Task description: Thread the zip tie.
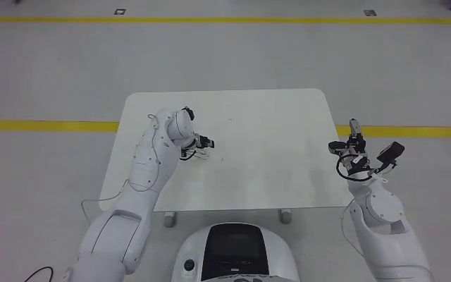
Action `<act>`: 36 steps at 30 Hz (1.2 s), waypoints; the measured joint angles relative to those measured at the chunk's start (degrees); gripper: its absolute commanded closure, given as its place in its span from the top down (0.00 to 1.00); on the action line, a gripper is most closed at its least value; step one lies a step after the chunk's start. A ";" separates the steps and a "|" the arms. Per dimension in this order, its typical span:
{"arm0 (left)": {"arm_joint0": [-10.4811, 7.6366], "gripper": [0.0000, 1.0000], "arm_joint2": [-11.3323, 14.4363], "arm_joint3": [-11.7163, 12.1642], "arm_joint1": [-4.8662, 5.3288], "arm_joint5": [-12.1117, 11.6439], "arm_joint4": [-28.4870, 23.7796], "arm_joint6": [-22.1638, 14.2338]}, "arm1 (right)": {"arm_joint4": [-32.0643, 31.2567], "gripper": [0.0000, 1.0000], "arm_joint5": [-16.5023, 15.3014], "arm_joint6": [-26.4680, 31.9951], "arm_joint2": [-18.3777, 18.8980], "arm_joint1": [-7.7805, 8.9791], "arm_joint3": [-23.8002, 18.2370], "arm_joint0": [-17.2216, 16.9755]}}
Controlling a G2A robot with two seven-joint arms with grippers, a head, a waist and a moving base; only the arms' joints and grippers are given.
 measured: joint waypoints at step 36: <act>-4.78 0.00 5.39 12.20 -0.15 0.81 -4.24 5.51 | 0.00 1.00 0.00 0.00 0.00 0.00 0.00 0.00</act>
